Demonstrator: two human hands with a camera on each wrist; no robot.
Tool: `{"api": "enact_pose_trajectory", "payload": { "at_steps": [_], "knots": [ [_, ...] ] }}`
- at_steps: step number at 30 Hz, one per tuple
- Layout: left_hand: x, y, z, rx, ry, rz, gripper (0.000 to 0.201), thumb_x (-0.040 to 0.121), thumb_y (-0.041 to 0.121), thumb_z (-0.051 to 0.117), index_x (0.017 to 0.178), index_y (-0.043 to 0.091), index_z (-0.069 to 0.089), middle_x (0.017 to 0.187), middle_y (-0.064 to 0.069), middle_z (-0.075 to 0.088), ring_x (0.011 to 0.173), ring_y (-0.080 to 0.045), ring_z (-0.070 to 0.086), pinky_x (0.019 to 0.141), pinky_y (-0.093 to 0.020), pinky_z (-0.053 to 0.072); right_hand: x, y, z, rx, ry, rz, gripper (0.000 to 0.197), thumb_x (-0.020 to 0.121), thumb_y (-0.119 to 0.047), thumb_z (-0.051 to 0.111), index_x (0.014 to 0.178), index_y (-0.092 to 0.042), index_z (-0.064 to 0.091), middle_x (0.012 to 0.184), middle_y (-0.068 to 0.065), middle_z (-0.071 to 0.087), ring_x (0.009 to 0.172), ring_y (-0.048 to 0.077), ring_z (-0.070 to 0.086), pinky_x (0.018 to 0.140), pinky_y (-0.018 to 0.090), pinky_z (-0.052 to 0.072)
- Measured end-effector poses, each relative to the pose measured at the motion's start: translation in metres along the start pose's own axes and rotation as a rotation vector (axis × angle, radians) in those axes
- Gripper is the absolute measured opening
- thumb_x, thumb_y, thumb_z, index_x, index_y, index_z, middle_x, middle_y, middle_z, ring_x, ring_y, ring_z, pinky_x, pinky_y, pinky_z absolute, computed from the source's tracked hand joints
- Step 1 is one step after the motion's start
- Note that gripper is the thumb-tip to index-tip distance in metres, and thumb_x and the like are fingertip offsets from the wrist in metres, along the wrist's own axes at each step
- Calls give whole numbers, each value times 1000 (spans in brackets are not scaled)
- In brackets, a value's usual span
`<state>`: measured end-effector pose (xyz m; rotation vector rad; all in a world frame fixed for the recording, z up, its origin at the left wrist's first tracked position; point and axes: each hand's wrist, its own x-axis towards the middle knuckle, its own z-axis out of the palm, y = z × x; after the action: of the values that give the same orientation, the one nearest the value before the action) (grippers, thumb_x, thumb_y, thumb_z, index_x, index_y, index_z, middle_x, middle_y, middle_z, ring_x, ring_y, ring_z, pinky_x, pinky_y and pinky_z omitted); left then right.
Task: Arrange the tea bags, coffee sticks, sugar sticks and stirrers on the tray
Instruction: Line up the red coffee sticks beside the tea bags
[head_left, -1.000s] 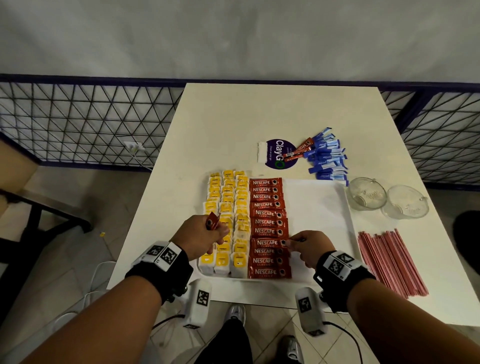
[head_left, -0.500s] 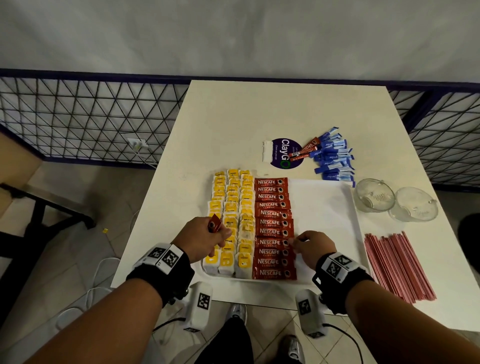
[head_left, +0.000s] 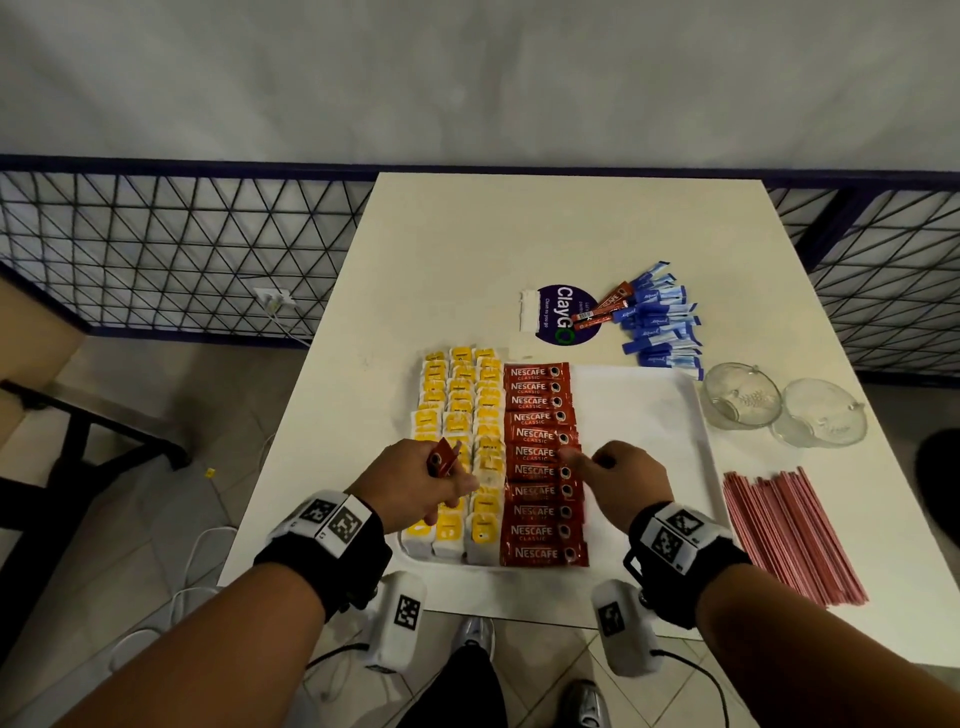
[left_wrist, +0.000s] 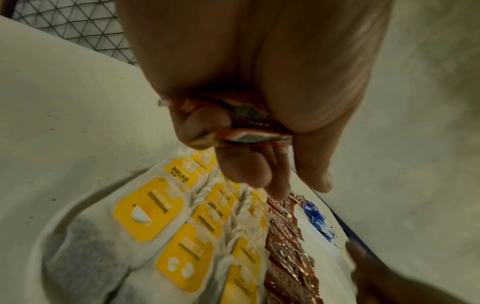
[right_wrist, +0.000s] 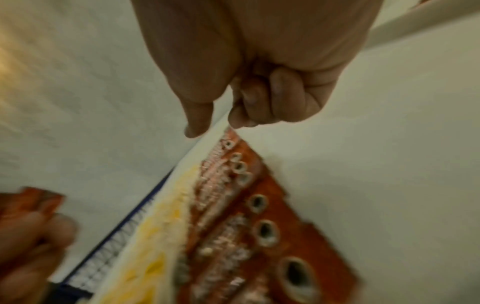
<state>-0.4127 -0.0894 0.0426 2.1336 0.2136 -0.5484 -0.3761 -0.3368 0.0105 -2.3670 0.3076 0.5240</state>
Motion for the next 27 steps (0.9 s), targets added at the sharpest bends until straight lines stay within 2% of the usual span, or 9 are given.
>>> {"api": "enact_pose_trajectory", "payload": {
  "at_steps": [4, 7, 9, 11, 13, 15, 18, 24, 27],
  "knots": [
    [1, 26, 9, 55, -40, 68, 29, 74, 39, 80, 83, 15, 66, 65, 0, 69, 48, -14, 61, 56, -29, 53, -18, -39, -6, 265, -290, -242, 45, 85, -59, 54, 83, -14, 64, 72, -1, 68, 60, 19, 61, 58, 30, 51],
    [3, 47, 18, 124, -50, 115, 29, 69, 35, 84, 84, 18, 66, 68, 3, 69, 54, -15, 66, 57, -31, 57, -27, -49, -13, 451, -396, -248, 32, 91, -42, 57, 83, -12, 66, 55, -6, 60, 49, 15, 46, 50, 27, 41],
    [4, 54, 23, 146, -55, 127, 27, 67, 33, 86, 81, 22, 65, 69, 5, 69, 55, -11, 66, 54, -28, 55, -27, -46, -15, 495, -385, -229, 24, 94, -31, 56, 83, -13, 68, 56, -4, 62, 52, 22, 48, 53, 31, 42],
    [3, 54, 22, 111, -73, 119, 29, 65, 33, 88, 79, 23, 65, 69, 4, 70, 56, -12, 66, 53, -25, 52, -25, -41, -19, 500, -334, -202, 22, 94, -26, 57, 83, -11, 69, 69, 4, 70, 60, 31, 58, 62, 39, 50],
    [2, 47, 17, -34, -82, 99, 28, 67, 29, 87, 85, 18, 67, 71, -2, 72, 58, -21, 67, 52, -26, 52, -22, -34, -25, 535, -277, -158, 21, 95, -22, 56, 83, -9, 67, 73, 9, 70, 57, 21, 63, 58, 34, 55],
    [0, 40, 12, -151, -64, 71, 20, 77, 19, 80, 91, 14, 68, 70, -6, 70, 55, -21, 62, 45, -22, 44, -23, -28, -29, 564, -265, -133, 20, 96, -17, 53, 81, -8, 64, 69, 6, 65, 44, 6, 53, 45, 21, 43],
    [-2, 34, 12, -228, -35, 26, 8, 87, 14, 70, 94, 14, 68, 66, 0, 70, 52, -18, 58, 41, -21, 35, -26, -21, -29, 566, -311, -100, 18, 96, -18, 53, 88, -5, 64, 73, 6, 65, 42, 7, 46, 44, 20, 37],
    [-3, 38, 27, -198, 7, 30, 4, 89, 10, 67, 87, 14, 66, 47, 9, 61, 41, -10, 50, 40, -16, 38, -26, -10, -22, 427, -244, -168, 16, 92, -27, 61, 82, -16, 69, 71, -2, 67, 49, 4, 51, 57, 26, 42],
    [-5, 33, 30, -185, 65, 16, 4, 90, 17, 66, 92, 14, 68, 57, 8, 66, 43, -11, 52, 40, -17, 38, -23, 3, -19, 474, -227, -109, 15, 91, -23, 62, 80, -16, 69, 73, 0, 70, 46, 7, 46, 53, 25, 39]
  ]
}}
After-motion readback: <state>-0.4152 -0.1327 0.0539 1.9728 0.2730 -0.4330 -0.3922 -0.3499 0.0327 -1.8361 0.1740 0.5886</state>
